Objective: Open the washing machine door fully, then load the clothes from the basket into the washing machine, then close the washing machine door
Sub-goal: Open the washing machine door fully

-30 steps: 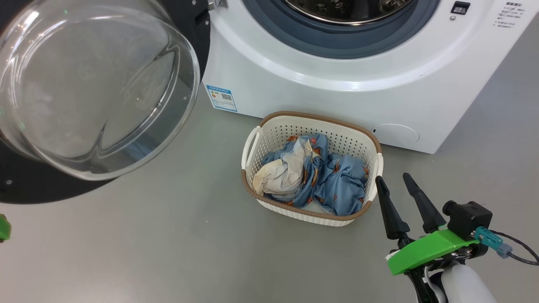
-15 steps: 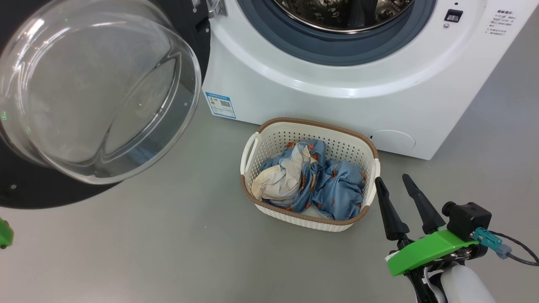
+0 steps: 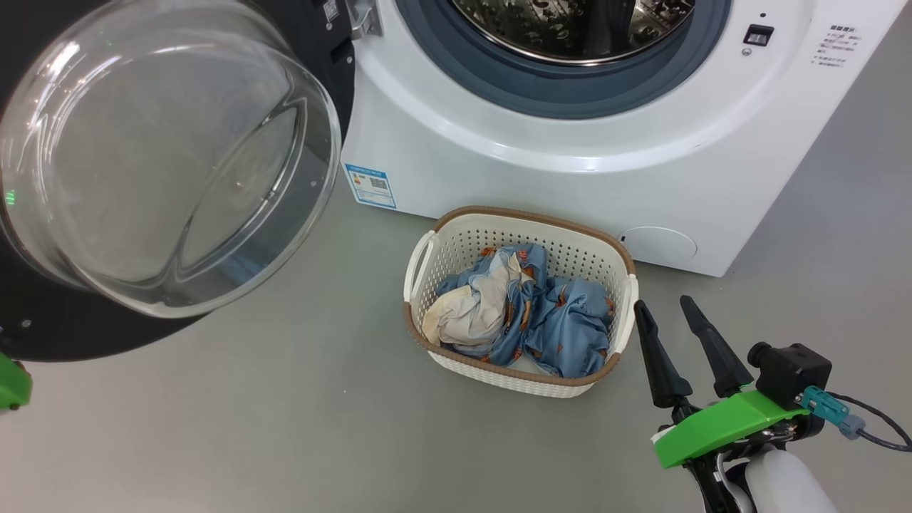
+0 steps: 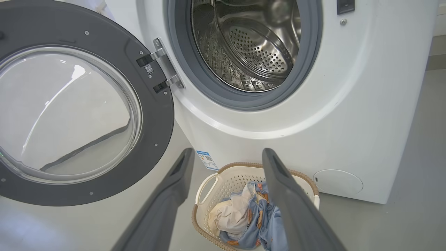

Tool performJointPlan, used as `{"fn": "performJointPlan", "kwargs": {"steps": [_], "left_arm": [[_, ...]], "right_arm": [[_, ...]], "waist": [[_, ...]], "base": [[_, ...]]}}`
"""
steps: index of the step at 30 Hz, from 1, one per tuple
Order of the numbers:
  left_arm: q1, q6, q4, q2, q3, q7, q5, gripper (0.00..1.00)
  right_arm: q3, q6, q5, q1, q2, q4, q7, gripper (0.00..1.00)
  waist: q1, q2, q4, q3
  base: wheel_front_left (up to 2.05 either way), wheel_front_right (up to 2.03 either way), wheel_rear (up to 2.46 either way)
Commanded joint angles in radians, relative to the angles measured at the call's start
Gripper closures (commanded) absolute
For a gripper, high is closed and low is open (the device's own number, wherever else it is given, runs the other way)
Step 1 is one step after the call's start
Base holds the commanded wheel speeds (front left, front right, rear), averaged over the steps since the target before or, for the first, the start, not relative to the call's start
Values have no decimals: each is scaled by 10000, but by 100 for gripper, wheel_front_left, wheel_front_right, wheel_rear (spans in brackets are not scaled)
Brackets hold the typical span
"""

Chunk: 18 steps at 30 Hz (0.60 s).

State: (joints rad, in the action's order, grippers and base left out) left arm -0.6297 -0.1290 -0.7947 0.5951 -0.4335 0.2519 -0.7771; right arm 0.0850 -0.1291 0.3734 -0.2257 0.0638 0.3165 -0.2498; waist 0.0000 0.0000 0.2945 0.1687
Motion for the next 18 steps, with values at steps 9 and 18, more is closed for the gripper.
{"fn": "performJointPlan", "kwargs": {"steps": [9, 18], "left_arm": [[991, 92, 1557, 427, 1424, 98, 474, 15], [2304, 335, 3281, 70, 2275, 98, 877, 0]], "right_arm": [[249, -16, 85, 121, -102, -305, -120, 0], [297, -16, 174, 254, -86, -342, -120, 0]], "waist": [[0, 0, -115, -129], [0, 0, -426, -403]], "base": [[0, 0, 0], [0, 0, 0]]}}
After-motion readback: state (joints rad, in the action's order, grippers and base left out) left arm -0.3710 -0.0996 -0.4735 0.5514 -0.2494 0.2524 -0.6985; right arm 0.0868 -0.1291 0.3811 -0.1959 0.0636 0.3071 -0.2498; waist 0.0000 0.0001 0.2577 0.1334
